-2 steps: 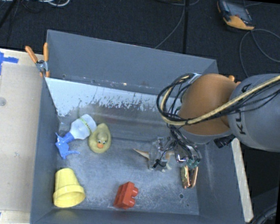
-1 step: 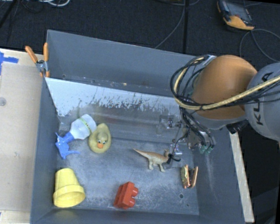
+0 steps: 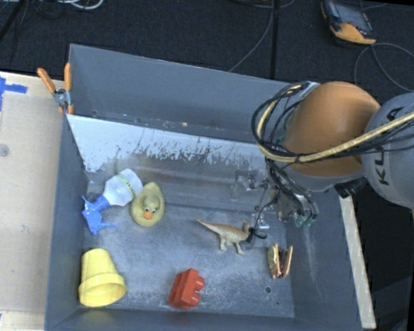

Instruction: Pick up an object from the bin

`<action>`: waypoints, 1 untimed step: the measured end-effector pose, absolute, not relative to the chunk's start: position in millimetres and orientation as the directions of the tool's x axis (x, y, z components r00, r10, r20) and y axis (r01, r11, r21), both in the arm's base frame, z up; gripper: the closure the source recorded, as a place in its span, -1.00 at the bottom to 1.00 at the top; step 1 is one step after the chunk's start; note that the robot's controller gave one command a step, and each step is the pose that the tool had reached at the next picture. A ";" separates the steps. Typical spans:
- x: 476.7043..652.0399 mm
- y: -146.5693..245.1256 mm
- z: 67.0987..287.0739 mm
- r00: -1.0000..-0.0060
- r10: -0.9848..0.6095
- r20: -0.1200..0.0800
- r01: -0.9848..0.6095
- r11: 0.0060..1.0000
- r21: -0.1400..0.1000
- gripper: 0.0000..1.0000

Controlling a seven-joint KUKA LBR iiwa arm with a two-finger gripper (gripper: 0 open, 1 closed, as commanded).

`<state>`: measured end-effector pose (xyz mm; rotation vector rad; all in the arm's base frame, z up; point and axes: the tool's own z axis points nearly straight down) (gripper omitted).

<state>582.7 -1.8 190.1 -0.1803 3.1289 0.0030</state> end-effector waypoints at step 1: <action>576.2 -12.4 156.7 -0.992 -0.125 -0.018 -0.125 0.992 0.001 -1.00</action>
Offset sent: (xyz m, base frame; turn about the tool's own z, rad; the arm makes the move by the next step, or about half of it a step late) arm -0.0083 -0.0241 -0.0849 0.0557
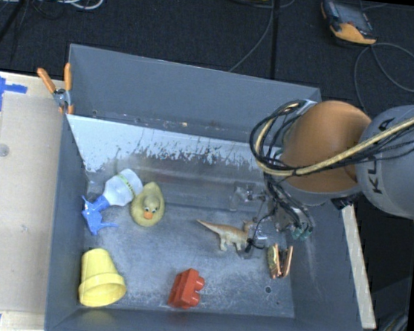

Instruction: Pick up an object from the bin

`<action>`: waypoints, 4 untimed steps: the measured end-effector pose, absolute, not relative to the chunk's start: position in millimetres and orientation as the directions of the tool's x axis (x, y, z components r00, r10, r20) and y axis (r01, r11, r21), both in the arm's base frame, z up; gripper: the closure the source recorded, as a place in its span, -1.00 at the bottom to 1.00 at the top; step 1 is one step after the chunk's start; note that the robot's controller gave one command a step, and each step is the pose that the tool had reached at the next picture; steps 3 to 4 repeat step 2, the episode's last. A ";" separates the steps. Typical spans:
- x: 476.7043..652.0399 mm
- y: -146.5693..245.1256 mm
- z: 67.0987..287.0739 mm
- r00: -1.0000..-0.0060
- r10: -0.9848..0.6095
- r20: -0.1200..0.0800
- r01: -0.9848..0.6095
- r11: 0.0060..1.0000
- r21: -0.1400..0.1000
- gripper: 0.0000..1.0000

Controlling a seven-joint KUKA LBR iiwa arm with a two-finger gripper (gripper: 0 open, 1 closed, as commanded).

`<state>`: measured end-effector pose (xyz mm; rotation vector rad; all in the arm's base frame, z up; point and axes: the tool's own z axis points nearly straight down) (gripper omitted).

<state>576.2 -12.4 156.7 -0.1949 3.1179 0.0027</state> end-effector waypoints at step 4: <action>596.5 -27.4 69.0 -0.981 -0.196 -0.017 -0.196 0.981 0.000 1.00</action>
Offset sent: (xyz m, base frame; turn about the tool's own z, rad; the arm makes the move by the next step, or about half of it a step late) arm 0.0204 -0.0158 -0.0867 -0.0736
